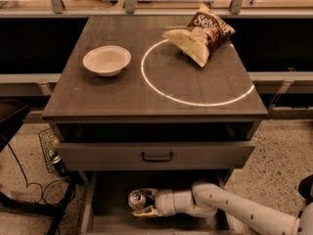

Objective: Place 7up can into middle drawer

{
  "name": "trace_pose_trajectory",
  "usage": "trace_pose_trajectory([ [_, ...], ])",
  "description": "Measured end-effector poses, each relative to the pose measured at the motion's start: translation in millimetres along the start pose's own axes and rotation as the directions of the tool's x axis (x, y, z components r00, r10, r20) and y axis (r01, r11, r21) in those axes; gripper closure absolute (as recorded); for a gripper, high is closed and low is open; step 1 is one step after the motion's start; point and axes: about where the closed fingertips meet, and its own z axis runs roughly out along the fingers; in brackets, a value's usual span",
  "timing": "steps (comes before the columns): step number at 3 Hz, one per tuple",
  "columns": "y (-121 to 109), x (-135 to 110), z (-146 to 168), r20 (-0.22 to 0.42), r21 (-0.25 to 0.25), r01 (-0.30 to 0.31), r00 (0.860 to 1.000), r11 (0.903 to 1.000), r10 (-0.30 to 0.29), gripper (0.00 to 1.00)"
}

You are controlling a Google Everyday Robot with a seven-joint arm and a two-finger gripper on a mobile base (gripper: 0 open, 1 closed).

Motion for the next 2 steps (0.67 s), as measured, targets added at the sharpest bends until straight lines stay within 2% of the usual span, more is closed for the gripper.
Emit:
trace_pose_trajectory([
  [1,0.9,-0.6,1.7,0.002,-0.003,0.0,1.0,1.0,0.0,0.0],
  [2,1.0,-0.6,1.7,0.002,-0.003,0.0,1.0,1.0,0.0,0.0],
])
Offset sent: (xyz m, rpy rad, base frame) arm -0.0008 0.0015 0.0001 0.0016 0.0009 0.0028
